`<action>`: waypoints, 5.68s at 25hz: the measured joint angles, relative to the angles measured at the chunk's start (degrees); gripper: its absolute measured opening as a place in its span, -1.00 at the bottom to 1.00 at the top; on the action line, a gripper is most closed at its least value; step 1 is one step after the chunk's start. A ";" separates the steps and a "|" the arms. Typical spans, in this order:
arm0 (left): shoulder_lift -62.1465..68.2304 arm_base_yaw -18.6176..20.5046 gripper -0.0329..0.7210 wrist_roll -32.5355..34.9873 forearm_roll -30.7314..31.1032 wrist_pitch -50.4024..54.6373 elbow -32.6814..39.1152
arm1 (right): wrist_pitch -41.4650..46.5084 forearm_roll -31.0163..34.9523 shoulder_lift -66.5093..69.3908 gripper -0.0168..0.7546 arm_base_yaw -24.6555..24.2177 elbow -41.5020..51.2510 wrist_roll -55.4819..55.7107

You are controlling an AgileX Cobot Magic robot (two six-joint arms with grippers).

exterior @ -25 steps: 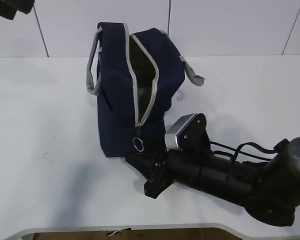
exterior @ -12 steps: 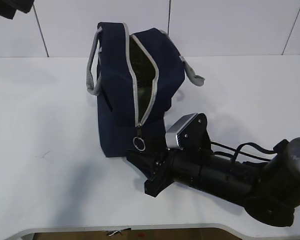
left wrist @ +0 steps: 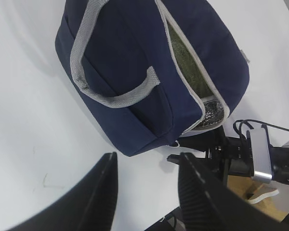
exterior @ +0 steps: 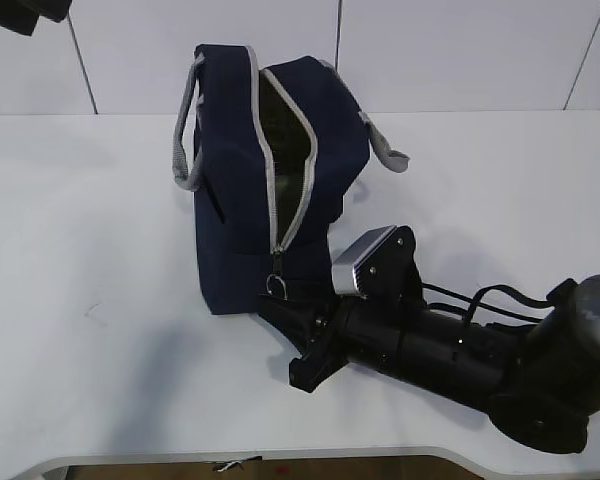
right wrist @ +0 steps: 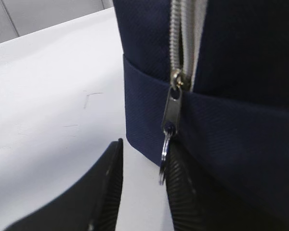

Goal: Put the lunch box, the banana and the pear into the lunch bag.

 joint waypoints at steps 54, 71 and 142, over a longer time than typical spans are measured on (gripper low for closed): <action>-3.83 -9.78 -0.10 -3.03 8.25 0.51 0.00 | 19.33 -6.21 -15.15 -0.91 0.00 0.22 7.47; -3.97 -9.97 -0.13 -1.91 11.68 0.06 13.60 | 48.74 -23.84 -32.98 -0.91 0.00 -10.12 25.70; 4.68 -10.33 -0.87 27.61 4.33 -28.91 25.13 | 62.18 -81.38 -20.08 -0.91 3.50 -42.40 87.07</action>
